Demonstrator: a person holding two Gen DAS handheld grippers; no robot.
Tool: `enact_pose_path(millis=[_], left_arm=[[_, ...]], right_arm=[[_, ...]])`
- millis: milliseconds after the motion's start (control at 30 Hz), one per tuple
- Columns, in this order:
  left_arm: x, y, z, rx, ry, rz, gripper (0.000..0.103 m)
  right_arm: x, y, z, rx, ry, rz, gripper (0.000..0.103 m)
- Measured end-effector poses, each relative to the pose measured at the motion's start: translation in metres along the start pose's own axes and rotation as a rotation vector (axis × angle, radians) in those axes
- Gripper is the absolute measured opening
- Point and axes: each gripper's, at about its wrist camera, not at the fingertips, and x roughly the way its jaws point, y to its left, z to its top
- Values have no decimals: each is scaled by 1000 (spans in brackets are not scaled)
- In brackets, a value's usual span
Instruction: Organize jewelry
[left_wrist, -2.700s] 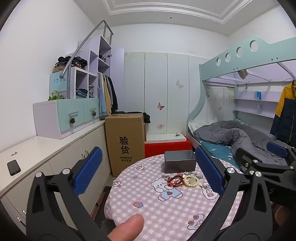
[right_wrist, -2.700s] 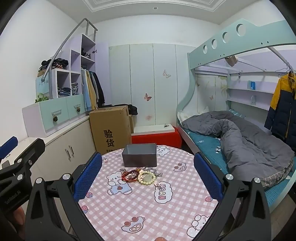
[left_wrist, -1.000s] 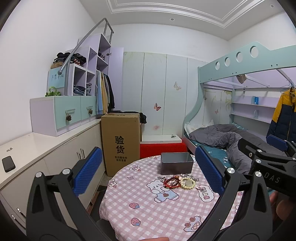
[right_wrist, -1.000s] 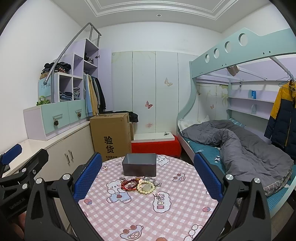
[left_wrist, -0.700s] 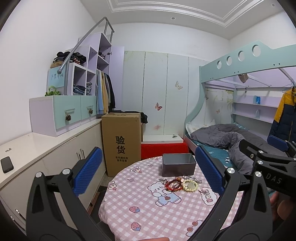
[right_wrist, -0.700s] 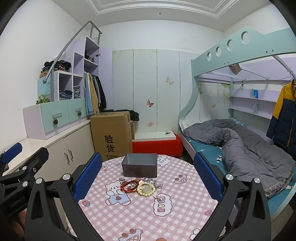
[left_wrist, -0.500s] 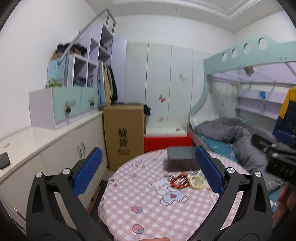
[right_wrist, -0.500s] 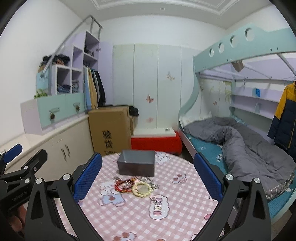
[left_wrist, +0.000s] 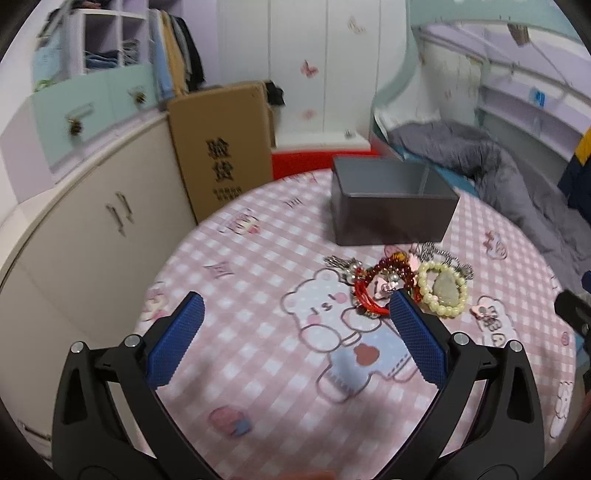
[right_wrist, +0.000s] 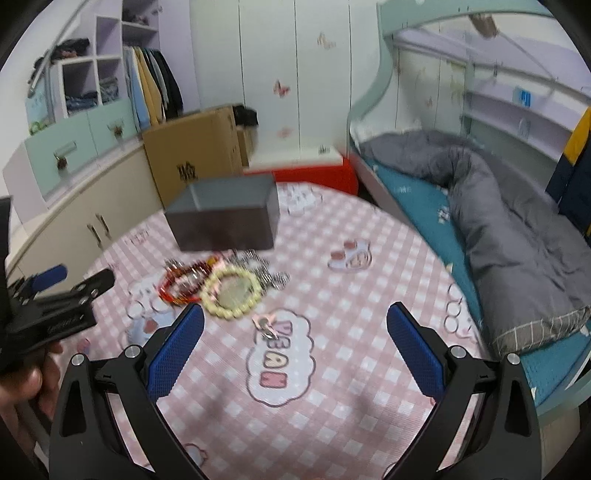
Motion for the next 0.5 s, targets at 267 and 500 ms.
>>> enact_pose_path(millis=[267,500], left_arm=[[62,-17,5,49,148,17,98],[81,-20,5,55,202,-122,31]], right_arm=[[32,-14,6,19,102,35,95],[54,-18,11,27,147,78,95]])
